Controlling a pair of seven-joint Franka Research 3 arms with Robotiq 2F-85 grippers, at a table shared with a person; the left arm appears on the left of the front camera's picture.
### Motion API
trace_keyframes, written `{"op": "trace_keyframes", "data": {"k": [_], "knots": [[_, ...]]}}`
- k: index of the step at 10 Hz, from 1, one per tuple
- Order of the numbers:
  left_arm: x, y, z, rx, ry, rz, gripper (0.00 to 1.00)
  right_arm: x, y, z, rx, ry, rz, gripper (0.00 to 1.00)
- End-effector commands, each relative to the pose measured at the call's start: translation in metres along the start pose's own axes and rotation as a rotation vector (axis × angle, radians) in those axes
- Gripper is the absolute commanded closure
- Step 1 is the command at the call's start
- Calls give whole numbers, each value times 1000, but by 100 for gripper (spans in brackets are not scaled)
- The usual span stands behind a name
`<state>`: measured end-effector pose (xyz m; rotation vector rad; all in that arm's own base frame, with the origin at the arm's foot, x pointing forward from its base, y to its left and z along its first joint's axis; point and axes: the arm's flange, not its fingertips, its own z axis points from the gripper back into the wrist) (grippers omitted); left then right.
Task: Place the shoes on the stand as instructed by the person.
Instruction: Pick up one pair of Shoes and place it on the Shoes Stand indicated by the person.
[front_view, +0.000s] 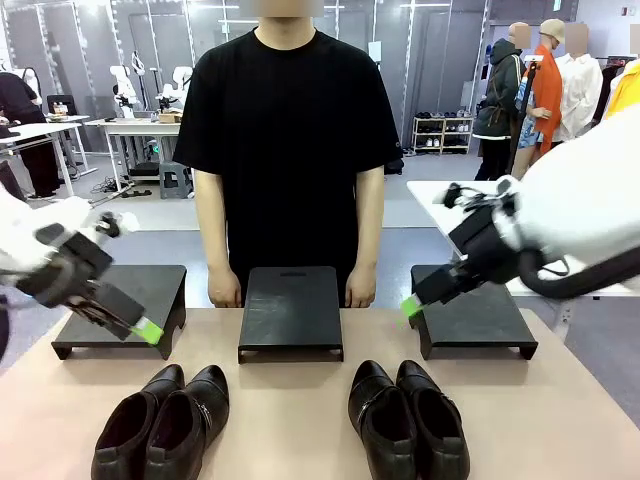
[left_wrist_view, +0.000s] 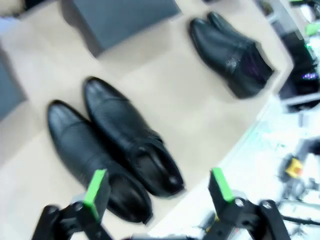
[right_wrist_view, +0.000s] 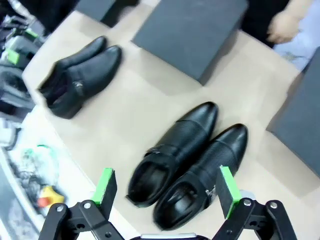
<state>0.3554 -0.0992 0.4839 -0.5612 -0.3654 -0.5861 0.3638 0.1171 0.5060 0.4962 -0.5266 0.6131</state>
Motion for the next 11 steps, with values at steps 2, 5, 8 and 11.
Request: {"op": "trace_keyframes", "data": {"k": [2, 5, 8, 11], "knots": [[-32, 53, 72, -258, -20, 129, 0, -40, -49, 65, 306, -103, -243, 0], [-108, 114, 127, -413, -205, 267, 0, -120, -89, 128, 350, -227, -504, 0], [-198, 155, 174, -452, -411, 382, 0, -209, -108, 175, 352, -339, -636, 0], [-259, 174, 201, -450, -562, 465, 0, -272, -114, 199, 348, -455, -719, 0]]}}
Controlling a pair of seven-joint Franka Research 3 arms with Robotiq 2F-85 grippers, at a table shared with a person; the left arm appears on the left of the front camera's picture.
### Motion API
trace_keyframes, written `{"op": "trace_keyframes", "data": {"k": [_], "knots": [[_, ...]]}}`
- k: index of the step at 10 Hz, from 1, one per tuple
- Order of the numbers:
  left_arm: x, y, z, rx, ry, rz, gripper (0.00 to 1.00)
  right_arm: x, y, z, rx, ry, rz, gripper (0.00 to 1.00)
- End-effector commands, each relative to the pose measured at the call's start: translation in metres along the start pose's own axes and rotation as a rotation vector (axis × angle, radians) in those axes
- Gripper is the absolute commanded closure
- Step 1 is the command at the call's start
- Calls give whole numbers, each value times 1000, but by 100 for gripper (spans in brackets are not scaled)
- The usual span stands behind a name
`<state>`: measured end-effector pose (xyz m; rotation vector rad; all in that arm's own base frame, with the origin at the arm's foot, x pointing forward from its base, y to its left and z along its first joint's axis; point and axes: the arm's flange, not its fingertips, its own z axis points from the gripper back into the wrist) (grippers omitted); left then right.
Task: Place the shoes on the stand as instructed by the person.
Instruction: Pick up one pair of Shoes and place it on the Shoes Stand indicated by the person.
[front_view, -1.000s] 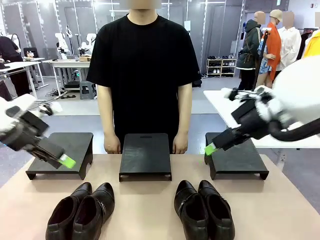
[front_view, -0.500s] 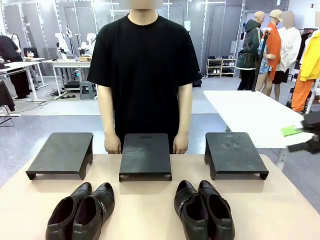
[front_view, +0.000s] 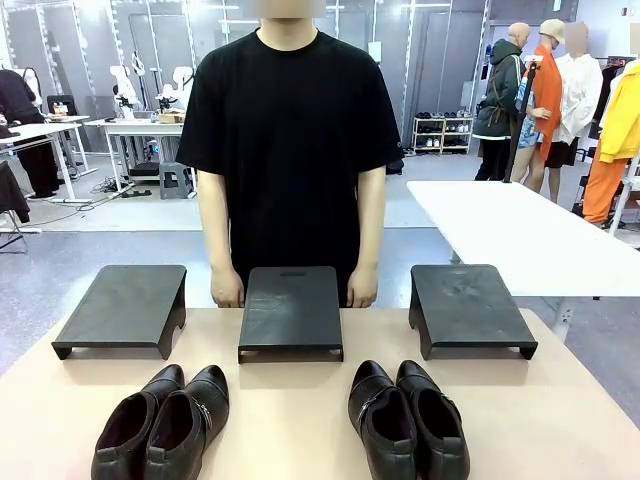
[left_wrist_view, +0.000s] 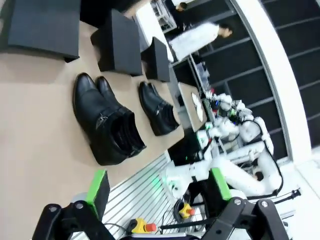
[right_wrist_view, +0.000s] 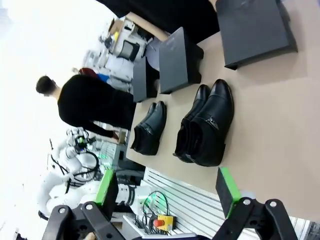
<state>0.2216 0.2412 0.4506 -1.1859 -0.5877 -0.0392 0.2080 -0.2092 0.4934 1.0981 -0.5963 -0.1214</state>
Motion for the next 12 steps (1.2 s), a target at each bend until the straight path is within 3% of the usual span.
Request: {"op": "trace_keyframes", "data": {"k": [1, 3, 4, 5, 12], "knots": [[3, 2, 14, -16, -41, -13, 0, -45, -14, -7, 21, -46, 16, 0], [6, -6, 18, 20, -162, 7, 0, -48, -15, -4, 15, -46, 35, 0], [11, -12, 9, 24, -134, -24, 0, -45, -11, -10, 7, -28, 54, 0], [-5, 3, 24, 12, -104, 13, 0, -22, -13, 29, 16, -60, -5, 0], [-5, 3, 24, 12, -104, 13, 0, -22, -13, 29, 16, -60, -5, 0]]}}
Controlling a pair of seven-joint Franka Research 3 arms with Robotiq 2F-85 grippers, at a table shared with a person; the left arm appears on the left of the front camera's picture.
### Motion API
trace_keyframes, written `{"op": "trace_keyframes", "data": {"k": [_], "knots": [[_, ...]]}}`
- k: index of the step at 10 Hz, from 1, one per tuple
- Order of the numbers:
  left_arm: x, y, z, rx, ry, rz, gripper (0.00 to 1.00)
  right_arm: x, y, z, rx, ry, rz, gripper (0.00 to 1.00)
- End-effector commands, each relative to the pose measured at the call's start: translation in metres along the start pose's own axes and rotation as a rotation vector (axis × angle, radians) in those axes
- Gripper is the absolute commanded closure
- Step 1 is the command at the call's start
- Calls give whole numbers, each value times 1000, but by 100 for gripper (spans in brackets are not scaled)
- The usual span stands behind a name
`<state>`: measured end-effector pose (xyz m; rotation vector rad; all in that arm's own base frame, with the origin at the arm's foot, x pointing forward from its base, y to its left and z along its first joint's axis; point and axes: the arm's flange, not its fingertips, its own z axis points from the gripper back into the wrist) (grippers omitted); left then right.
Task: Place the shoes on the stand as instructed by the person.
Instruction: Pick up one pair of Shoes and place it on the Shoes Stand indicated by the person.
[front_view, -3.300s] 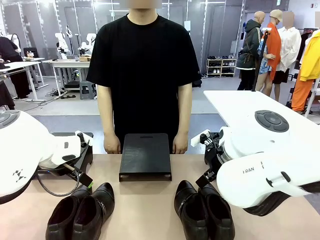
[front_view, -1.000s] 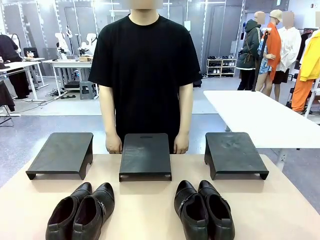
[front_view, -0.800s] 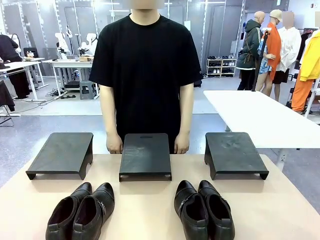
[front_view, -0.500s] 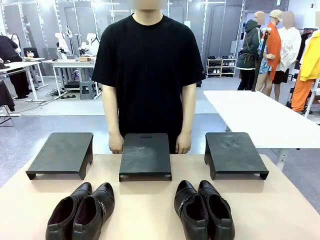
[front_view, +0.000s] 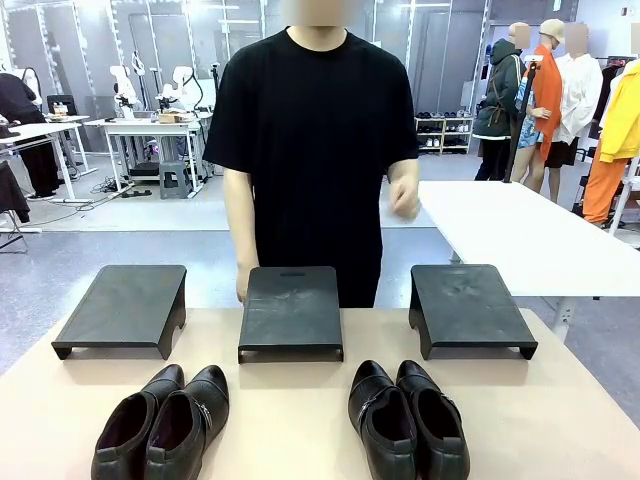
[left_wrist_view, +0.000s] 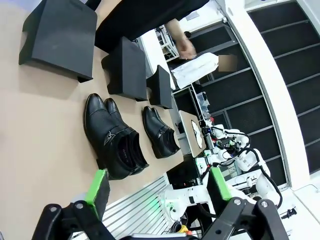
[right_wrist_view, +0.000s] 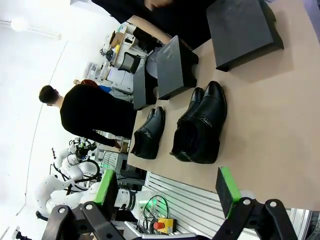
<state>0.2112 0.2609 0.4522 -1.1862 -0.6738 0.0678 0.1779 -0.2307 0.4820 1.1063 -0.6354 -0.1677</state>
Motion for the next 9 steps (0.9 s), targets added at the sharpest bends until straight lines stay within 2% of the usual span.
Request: {"op": "trace_keyframes", "data": {"k": [1, 9], "knots": [[-2, 0, 3, -7, 18, -20, 0, 0, 1, 0, 13, -5, 14, 0], [-2, 0, 3, -7, 18, -20, 0, 0, 1, 0, 13, -5, 14, 0]]}}
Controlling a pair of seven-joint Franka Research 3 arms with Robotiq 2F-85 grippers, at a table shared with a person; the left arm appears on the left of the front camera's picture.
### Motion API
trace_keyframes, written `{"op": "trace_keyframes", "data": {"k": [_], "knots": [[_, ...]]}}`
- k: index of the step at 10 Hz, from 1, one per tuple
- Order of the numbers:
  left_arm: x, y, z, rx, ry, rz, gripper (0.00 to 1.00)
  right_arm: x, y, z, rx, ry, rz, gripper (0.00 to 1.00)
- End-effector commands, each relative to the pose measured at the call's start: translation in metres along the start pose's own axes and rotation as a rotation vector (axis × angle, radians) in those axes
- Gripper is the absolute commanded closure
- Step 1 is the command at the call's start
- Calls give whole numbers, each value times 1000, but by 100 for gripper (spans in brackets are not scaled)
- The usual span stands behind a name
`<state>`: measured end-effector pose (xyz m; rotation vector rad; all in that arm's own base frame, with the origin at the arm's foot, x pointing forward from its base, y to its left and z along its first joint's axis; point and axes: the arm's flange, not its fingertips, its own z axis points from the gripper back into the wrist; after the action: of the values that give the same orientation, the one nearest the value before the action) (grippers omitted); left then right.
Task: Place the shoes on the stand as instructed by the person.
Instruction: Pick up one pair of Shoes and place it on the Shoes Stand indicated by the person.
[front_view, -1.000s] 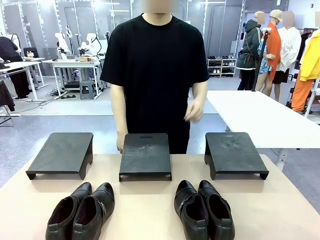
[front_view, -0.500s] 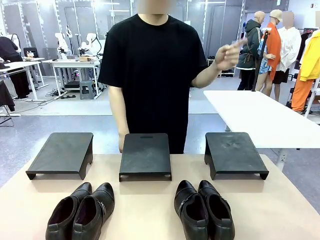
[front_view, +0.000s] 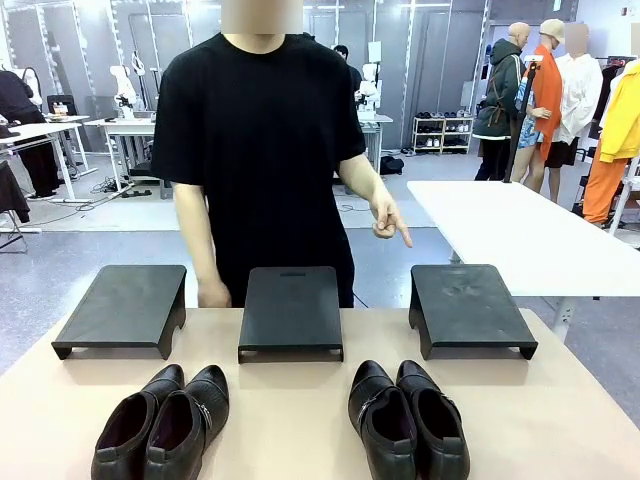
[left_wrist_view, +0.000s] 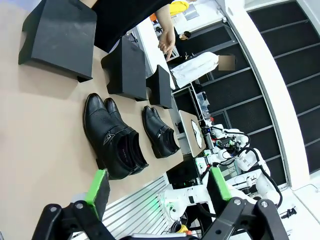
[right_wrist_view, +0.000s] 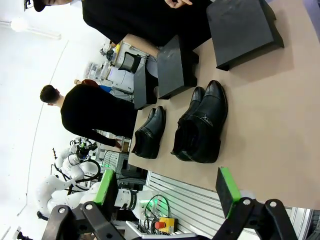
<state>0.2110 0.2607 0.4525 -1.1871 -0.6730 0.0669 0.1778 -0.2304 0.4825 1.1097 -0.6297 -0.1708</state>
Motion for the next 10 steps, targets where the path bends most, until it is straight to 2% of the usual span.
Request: {"op": "trace_keyframes", "data": {"k": [1, 6, 7, 8, 10], "knots": [[-2, 1, 3, -6, 17, -20, 0, 0, 0, 0, 12, -8, 20, 0], [-2, 1, 3, -6, 17, -20, 0, 0, 0, 0, 0, -1, 0, 0], [-2, 1, 3, -6, 17, -20, 0, 4, 12, -4, -62, 29, -27, 0], [-2, 1, 3, -6, 17, -20, 0, 11, 31, -13, -73, 73, -39, 0], [-2, 1, 3, -6, 17, -20, 0, 28, 78, -63, -185, 241, -39, 0]]}}
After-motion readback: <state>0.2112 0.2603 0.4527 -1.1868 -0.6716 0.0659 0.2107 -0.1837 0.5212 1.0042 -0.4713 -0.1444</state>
